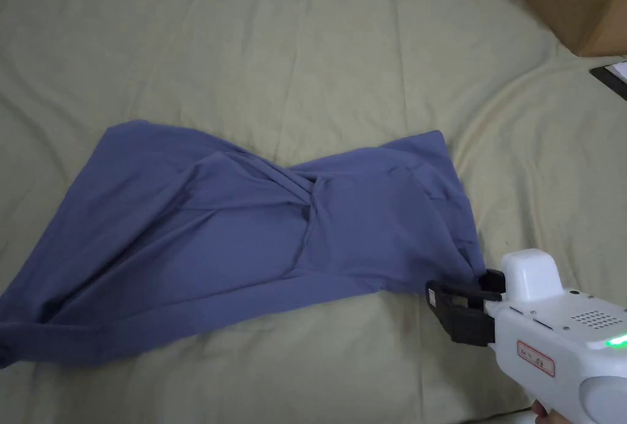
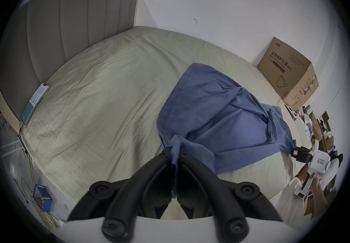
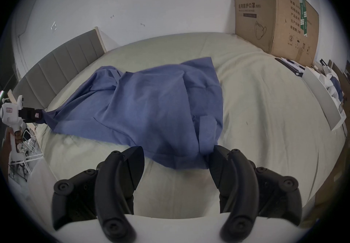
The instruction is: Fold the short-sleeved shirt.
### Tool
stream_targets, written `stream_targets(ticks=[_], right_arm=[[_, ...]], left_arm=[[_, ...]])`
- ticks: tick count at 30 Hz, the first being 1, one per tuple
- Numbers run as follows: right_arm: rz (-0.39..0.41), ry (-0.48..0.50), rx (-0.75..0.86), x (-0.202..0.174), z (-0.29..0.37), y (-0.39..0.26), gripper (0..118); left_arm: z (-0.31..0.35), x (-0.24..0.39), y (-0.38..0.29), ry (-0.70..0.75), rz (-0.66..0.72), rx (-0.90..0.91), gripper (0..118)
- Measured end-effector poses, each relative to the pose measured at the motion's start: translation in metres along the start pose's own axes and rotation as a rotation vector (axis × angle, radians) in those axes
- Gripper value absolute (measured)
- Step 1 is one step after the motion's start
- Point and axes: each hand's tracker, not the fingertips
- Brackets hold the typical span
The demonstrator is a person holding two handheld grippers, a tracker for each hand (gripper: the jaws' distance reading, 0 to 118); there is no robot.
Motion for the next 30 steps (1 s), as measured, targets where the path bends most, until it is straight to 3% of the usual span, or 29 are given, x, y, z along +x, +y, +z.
stream_targets(ticks=[6,11,13,14,18,23,30], right_arm=[[-0.018,0.007,-0.007,-0.001,-0.002,-0.002,73],[-0.033,-0.013,-0.009,-0.004,-0.003,-0.001,32],[-0.046,-0.019,-0.006,-0.002,-0.002,0.000,10],[-0.047,-0.035,0.004,-0.002,-0.001,0.001,8],[-0.084,-0.039,0.008,0.005,0.004,0.005,5],[-0.061,-0.053,0.061,0.002,0.024,0.025,5],[-0.119,0.035,0.247,0.013,0.067,0.119,5]], left_arm=[[0.000,-0.004,0.000,0.002,-0.009,-0.002,2],[-0.001,-0.007,-0.001,-0.007,0.000,-0.001,2],[-0.003,-0.016,0.001,-0.007,0.002,-0.005,2],[-0.005,-0.023,0.002,-0.006,0.003,-0.004,2],[-0.007,-0.025,0.002,-0.016,0.013,-0.004,2],[-0.002,-0.024,0.009,-0.007,-0.002,0.008,2],[0.040,-0.004,0.070,-0.033,-0.007,0.177,2]])
